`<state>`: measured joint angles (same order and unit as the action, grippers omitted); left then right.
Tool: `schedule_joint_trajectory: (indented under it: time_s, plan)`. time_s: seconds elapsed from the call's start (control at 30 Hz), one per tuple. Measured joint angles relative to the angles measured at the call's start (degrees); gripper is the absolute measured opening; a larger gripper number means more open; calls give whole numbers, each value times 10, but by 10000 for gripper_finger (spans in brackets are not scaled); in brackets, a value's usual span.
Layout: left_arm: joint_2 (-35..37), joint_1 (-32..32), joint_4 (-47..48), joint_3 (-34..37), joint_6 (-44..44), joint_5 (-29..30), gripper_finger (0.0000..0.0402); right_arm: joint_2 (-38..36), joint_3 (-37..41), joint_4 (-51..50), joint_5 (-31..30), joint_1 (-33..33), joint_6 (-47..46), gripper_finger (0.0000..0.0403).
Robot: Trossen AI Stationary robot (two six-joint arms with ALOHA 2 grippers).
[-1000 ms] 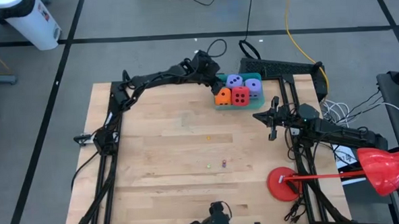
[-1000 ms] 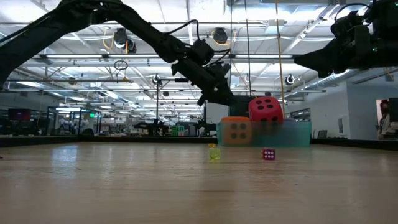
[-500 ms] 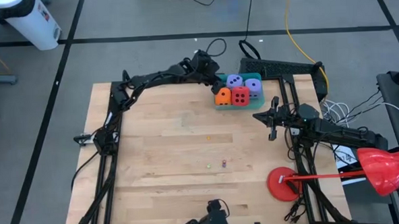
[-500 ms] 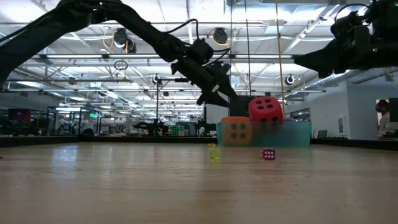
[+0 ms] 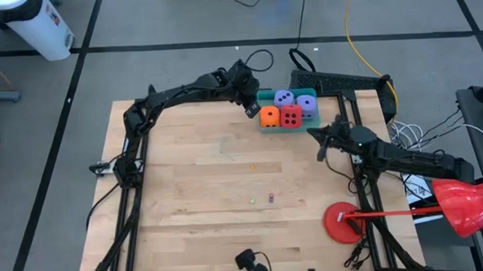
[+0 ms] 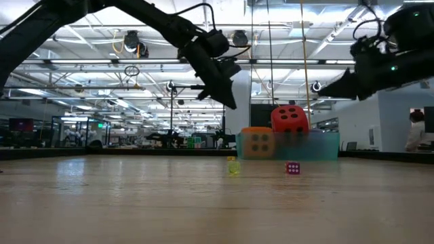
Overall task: Pick & Place Dice
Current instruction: Adjust the blue transparent bin
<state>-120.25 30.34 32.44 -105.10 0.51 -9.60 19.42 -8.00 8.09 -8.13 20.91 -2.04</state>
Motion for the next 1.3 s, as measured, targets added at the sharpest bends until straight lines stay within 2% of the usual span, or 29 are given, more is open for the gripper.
schedule_joint_trajectory:
  time_s: [0.2,0.33,0.43,0.57,0.7,0.77,0.93,1.1,1.2,1.3]
  plan:
    - [0,-2,74,0,-3,65,7,59,-26,-17,-140,0,-55,0]
    - [0,-1,112,0,-8,63,9,92,-53,-47,-240,0,-98,0]
    - [0,-1,133,0,-26,40,5,115,-77,-101,-291,6,-154,0]
    - [0,-2,140,0,-54,33,6,145,-89,-132,-279,21,-165,0]
    - [3,-4,87,6,-92,-38,3,165,-89,-131,-261,31,-143,0]
    - [23,-5,37,31,-99,-59,3,169,-89,-131,-261,31,-130,0]
    - [120,18,-136,181,-97,-111,2,166,-89,-131,-245,36,-119,0]
    - [204,49,-289,356,-34,-132,1,170,-89,-139,-246,69,-140,0]
    - [227,58,-329,422,-3,-150,1,171,-89,-158,-246,102,-171,0]
    - [228,61,-336,451,25,-144,1,175,-89,-189,-219,138,-202,0]
